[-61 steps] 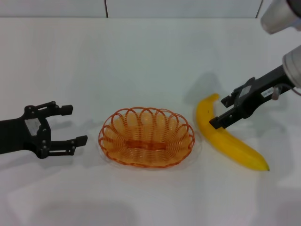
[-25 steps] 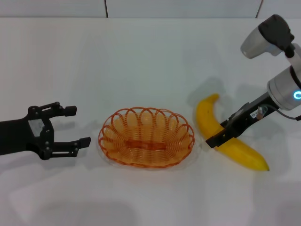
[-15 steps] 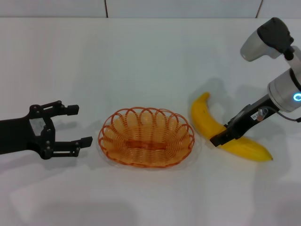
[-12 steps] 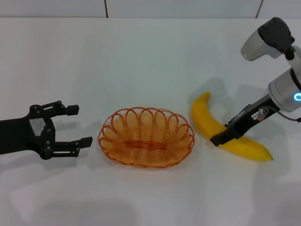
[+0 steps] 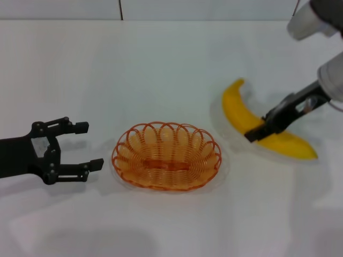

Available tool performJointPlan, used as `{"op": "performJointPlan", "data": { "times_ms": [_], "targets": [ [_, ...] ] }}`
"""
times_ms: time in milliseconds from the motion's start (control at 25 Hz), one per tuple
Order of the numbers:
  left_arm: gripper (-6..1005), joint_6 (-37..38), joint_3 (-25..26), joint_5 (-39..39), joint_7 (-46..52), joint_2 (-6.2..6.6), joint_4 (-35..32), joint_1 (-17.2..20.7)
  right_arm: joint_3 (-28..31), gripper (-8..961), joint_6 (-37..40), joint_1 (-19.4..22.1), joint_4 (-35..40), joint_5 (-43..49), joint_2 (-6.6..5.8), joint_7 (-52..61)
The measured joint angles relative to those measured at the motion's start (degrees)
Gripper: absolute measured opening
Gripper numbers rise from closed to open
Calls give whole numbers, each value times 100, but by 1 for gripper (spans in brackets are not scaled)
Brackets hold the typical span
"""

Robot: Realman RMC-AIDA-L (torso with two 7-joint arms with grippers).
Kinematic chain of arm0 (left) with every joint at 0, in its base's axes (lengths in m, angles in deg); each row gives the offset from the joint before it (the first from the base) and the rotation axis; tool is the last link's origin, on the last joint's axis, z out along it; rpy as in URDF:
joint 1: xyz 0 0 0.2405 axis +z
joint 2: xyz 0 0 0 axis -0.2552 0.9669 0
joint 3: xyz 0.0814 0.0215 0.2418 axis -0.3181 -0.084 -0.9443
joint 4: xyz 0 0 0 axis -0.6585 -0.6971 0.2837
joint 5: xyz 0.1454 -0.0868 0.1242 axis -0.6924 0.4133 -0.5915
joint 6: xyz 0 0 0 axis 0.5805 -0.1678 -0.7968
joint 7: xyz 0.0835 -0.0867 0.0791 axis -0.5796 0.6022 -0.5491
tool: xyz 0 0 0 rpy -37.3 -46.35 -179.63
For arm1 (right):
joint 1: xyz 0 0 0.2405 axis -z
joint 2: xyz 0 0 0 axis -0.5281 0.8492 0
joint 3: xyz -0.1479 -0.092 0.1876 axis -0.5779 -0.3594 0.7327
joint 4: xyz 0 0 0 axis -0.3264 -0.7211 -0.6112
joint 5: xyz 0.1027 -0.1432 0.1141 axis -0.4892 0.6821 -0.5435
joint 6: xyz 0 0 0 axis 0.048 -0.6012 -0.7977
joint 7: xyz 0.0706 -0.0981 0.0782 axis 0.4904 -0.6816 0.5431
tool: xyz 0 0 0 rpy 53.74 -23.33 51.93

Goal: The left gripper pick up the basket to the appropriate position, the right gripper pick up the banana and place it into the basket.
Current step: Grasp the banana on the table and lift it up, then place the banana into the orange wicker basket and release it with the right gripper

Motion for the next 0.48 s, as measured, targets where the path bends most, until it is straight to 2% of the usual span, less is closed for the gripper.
{"op": "performJointPlan", "data": {
  "times_ms": [320, 480],
  "targets": [
    [908, 228, 9, 15, -9, 24, -51, 23, 380, 510, 646, 4, 1343, -61, 21, 53],
    [908, 254, 9, 22, -10, 31, -56, 23, 416, 516, 758, 10, 1552, -203, 29, 30]
  ]
}}
